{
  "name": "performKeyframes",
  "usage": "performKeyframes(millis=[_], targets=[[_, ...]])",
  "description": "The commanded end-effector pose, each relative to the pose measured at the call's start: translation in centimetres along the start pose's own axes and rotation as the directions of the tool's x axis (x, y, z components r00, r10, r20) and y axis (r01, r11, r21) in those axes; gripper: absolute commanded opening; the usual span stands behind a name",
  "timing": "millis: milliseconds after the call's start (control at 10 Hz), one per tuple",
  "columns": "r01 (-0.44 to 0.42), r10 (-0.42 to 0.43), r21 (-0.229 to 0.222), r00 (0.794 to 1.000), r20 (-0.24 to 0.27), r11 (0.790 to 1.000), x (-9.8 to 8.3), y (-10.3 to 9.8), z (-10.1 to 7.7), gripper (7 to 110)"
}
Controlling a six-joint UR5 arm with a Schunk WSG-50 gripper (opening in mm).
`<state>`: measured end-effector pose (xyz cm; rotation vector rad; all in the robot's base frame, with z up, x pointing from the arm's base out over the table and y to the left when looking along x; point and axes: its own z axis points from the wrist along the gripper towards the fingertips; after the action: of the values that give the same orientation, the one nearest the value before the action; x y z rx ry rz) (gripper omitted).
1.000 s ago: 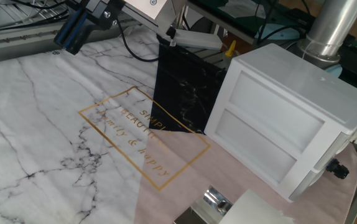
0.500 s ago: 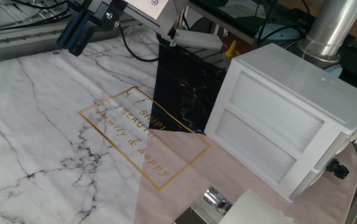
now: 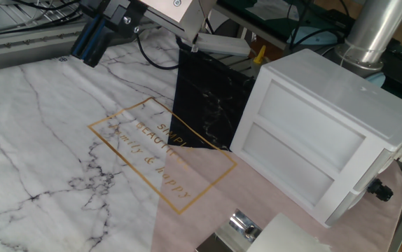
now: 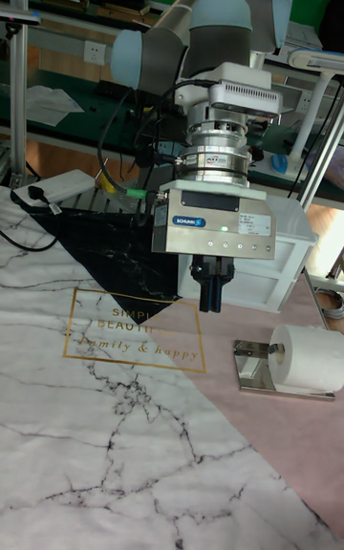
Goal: Take the roll of paper down from the shelf
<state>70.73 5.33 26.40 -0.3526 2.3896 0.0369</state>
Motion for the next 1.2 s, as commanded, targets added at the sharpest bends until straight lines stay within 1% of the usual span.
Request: performKeyframes(millis=[0, 100, 200, 300, 400, 500, 600, 700, 800, 900, 1000, 1100], targets=[[-0.055, 0.054, -0.005, 0.992, -0.114, 0.999, 2.8, 0.1, -0.3, 7], [-0.084, 0.085, 0.014, 0.972, -0.221, 0.996, 5.6, -0.1, -0.7, 7], [-0.146, 0.147, 0.027, 0.936, -0.321, 0.989, 8.2, 0.2, -1.3, 7], [-0.215, 0.213, 0.039, 0.893, -0.396, 0.976, 10.1, 0.9, -2.1, 7], [-0.242, 0.236, 0.04, 0.877, -0.419, 0.969, 10.6, 1.3, -2.3, 7], [-0.232, 0.234, 0.057, 0.88, -0.413, 0.971, 10.6, 0.8, -2.3, 7], [-0.205, 0.213, 0.067, 0.866, -0.453, 0.976, 11.6, 0.5, -2.8, 7], [-0.214, 0.164, -0.003, 0.759, -0.63, 0.977, 15.6, 3.1, -5.6, 7], [-0.215, 0.169, 0.022, 0.693, -0.701, 0.976, 17.4, 3.0, -7.2, 7], [-0.165, 0.184, 0.092, 0.732, -0.656, 0.982, 16.8, 0.9, -6.2, 7], [-0.137, 0.184, 0.122, 0.744, -0.643, 0.983, 16.9, 0.1, -5.9, 7], [-0.15, 0.2, 0.132, 0.762, -0.615, 0.98, 16.6, 0.3, -5.2, 7]])
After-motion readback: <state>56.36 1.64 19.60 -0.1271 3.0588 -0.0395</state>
